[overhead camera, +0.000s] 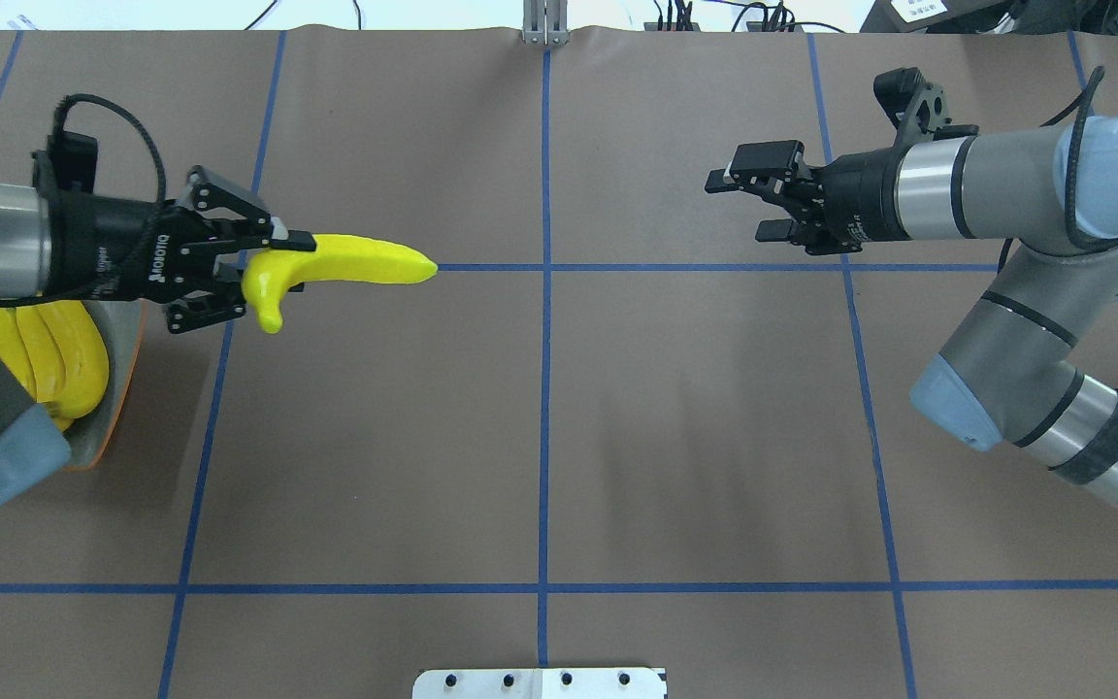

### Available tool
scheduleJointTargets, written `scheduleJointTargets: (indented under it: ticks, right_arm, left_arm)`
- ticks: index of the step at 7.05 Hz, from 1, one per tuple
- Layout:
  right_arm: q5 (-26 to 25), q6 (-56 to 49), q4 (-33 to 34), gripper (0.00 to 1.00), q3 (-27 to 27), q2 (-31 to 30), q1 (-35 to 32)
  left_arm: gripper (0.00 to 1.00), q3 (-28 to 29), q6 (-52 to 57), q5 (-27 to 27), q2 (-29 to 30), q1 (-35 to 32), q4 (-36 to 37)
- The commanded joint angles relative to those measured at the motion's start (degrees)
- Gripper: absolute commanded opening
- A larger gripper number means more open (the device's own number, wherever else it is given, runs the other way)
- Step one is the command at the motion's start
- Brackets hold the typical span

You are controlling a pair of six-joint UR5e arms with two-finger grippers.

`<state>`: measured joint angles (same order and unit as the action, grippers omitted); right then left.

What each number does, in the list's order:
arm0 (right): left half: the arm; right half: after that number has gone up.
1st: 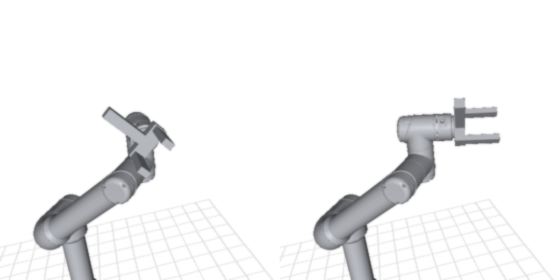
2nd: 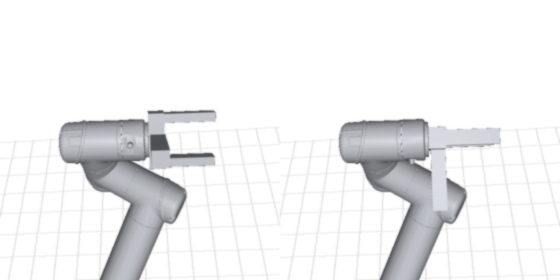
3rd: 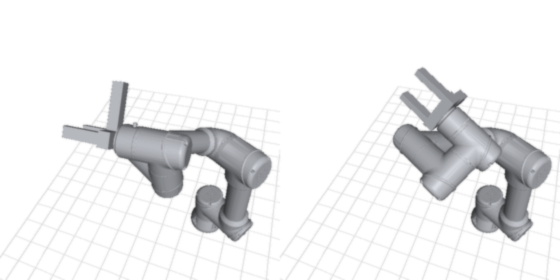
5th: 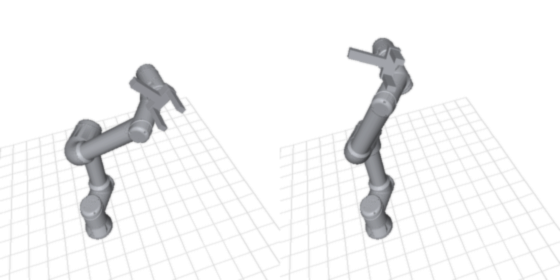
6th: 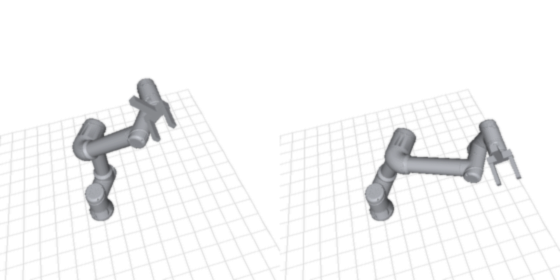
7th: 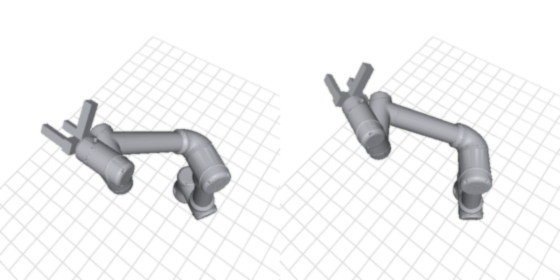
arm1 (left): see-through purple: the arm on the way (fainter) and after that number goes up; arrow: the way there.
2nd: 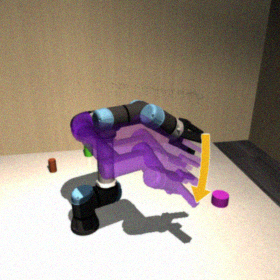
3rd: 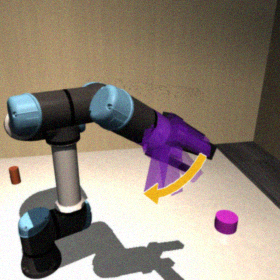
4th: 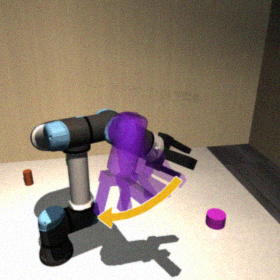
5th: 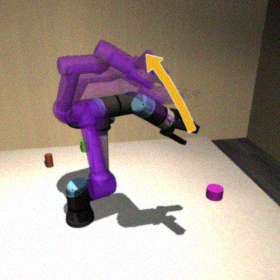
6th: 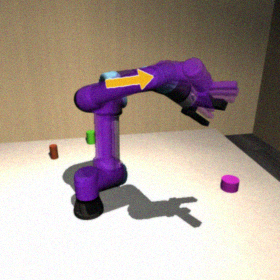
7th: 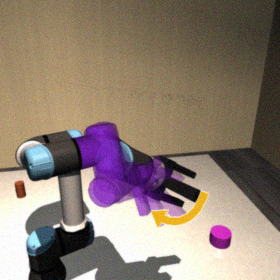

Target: Transfer all bananas from basket to plate

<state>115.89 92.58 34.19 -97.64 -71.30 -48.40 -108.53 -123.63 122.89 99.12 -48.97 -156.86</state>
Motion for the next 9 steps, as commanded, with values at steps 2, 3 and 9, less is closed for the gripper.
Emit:
scheduleJointTargets:
  ticks: [2, 3, 9]
  right_arm:
    - [5.91, -21.75, 16.9, 1.0, -0.18, -0.15, -6.52]
    - [6.8, -27.83, 21.83, 1.0, -0.09, -0.15, -7.75]
    - [7.16, -34.92, 29.26, 1.0, 0.0, -0.24, -8.29]
  left_arm:
    - [0.0, -0.81, 24.16, 6.9, -14.97, -7.6, -7.21]
    - [0.0, 1.46, 28.41, 11.71, -15.44, -11.98, -7.31]
    - [0.0, 15.63, 27.34, 20.62, -15.44, -20.99, -10.83]
